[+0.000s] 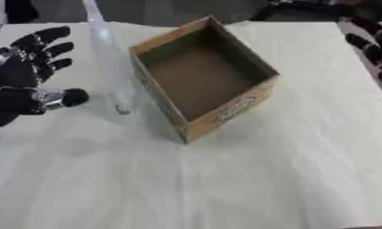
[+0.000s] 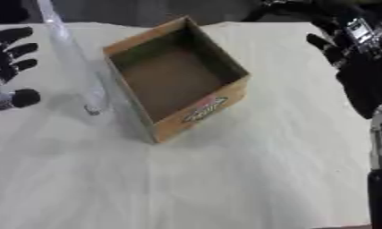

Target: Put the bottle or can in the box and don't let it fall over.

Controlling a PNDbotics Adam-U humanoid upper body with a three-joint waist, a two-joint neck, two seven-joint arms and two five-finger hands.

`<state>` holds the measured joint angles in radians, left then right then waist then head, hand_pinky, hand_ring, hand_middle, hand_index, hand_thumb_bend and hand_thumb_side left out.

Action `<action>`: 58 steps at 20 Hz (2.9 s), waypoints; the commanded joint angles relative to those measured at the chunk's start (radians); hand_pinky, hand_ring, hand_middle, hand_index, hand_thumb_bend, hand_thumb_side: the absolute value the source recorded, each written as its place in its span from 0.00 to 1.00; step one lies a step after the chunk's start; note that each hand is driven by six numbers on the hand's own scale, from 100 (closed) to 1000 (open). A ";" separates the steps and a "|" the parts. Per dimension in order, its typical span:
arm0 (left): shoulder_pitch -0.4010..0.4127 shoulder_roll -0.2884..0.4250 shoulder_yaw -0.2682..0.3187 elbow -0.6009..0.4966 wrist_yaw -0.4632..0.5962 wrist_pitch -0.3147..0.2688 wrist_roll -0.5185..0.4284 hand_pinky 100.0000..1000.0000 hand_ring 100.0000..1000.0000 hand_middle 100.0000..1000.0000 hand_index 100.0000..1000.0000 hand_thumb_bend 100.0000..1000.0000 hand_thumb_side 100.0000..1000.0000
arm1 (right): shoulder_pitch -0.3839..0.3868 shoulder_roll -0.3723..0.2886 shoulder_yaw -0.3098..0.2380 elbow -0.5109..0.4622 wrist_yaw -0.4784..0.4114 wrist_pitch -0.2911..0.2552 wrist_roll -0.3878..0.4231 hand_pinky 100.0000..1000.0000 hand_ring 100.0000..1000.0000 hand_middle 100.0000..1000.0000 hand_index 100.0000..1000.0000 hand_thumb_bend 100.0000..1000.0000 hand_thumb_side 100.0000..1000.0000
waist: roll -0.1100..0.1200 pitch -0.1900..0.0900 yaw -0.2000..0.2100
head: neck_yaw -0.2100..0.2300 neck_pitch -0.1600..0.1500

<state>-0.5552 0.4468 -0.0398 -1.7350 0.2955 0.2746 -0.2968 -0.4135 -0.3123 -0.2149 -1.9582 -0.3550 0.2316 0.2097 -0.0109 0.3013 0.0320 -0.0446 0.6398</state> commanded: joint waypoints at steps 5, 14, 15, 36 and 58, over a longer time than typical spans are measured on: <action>-0.037 -0.001 -0.013 0.034 -0.034 -0.009 -0.039 1.00 1.00 1.00 0.89 0.82 0.00 | -0.016 -0.013 -0.001 -0.006 0.006 0.001 0.005 0.97 1.00 1.00 0.84 0.00 0.48 | 0.001 -0.016 -0.002 | 0.009 -0.015; -0.034 -0.013 -0.018 0.100 -0.059 -0.028 -0.036 1.00 1.00 1.00 0.86 0.83 0.00 | -0.017 -0.013 -0.001 -0.005 0.007 0.001 0.008 0.97 1.00 1.00 0.84 0.00 0.48 | 0.000 -0.014 -0.003 | 0.016 -0.015; -0.035 -0.014 -0.019 0.110 -0.054 -0.029 -0.041 1.00 1.00 1.00 0.86 0.83 0.00 | -0.017 -0.014 -0.001 -0.004 0.007 0.001 0.009 0.97 1.00 1.00 0.84 0.00 0.48 | 0.000 -0.014 -0.003 | 0.016 -0.015; -0.152 -0.047 -0.036 0.307 -0.026 -0.065 -0.104 1.00 1.00 1.00 0.88 0.81 0.01 | -0.021 -0.011 0.002 0.000 0.010 -0.004 0.020 0.97 1.00 1.00 0.84 0.00 0.48 | -0.005 -0.005 -0.017 | 0.025 -0.018; -0.225 -0.100 -0.055 0.383 -0.122 -0.132 -0.053 1.00 1.00 1.00 0.81 0.85 0.00 | -0.028 -0.005 0.006 0.003 0.009 -0.003 0.029 0.97 1.00 1.00 0.84 0.00 0.48 | -0.007 -0.001 -0.030 | 0.038 -0.034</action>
<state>-0.7589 0.3399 -0.0953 -1.3449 0.1810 0.1513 -0.3526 -0.4303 -0.3036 -0.2084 -1.9463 -0.3479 0.2330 0.2335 -0.0180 0.3159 0.0033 -0.0097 0.6209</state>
